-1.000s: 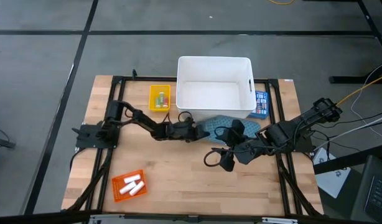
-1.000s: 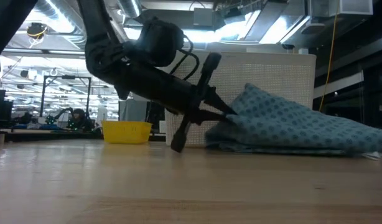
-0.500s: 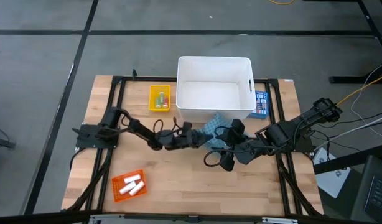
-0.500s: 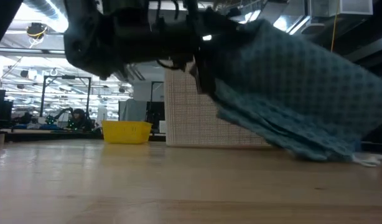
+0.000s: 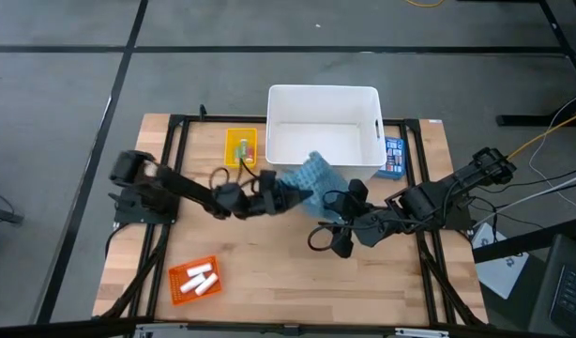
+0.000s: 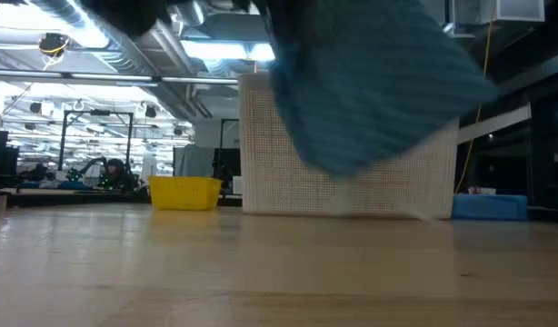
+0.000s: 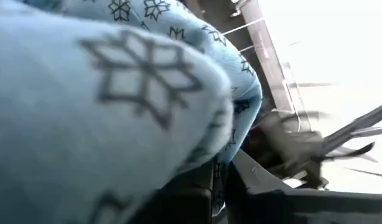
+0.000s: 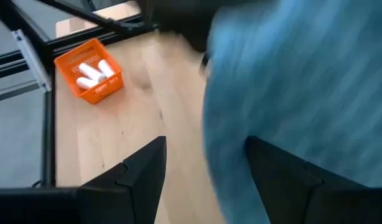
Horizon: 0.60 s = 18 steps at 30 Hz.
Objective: Pick & place medical supplies in basket/bin
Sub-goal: Put the blue gown into the white bin
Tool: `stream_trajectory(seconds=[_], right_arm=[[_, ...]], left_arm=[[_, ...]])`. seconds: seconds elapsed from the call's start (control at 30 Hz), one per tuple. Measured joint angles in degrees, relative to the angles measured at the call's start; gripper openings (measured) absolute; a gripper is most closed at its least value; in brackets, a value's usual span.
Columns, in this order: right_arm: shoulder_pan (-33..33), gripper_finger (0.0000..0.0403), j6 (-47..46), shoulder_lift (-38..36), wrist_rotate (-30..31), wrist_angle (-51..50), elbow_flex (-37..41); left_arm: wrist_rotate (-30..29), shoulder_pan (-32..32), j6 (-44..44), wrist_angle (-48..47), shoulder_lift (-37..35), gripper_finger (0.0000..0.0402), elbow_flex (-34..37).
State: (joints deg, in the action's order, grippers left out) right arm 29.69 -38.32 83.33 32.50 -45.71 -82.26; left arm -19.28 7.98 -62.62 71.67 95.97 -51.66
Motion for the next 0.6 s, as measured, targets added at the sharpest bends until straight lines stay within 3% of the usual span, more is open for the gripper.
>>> stream_trajectory(seconds=[0.3, 0.6], right_arm=[[0.02, 0.0224, 0.16, 0.07, -0.60, 0.27, 0.07], [-0.42, 0.0224, 1.59, 0.07, -0.55, 1.70, 0.07]], left_arm=[[1.13, -2.99, 9.77, -10.24, -14.33, 0.0002, -1.36], [11.16, -9.14, 18.56, -27.32, -17.30, 0.0002, -15.68]])
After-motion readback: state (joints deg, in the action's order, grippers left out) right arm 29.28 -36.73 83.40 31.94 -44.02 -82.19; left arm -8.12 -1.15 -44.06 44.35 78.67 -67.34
